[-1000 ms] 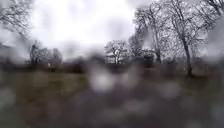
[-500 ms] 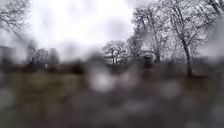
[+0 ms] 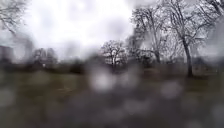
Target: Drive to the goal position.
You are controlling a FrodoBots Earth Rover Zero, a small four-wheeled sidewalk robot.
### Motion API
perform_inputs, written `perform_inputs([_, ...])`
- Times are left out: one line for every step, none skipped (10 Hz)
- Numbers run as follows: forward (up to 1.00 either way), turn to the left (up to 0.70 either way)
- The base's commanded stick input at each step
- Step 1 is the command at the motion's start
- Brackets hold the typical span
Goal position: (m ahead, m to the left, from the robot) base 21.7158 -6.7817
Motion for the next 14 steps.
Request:
perform_inputs([1.0, 0.0])
perform_inputs([1.0, 0.0])
perform_inputs([1.0, 0.0])
perform_inputs([1.0, 0.0])
perform_inputs([1.0, 0.0])
perform_inputs([1.0, 0.0])
perform_inputs([1.0, 0.0])
perform_inputs([1.0, 0.0])
perform_inputs([1.0, 0.0])
perform_inputs([1.0, 0.0])
perform_inputs([1.0, 0.0])
perform_inputs([1.0, 0.0])
perform_inputs([1.0, 0.0])
perform_inputs([1.0, 0.0])
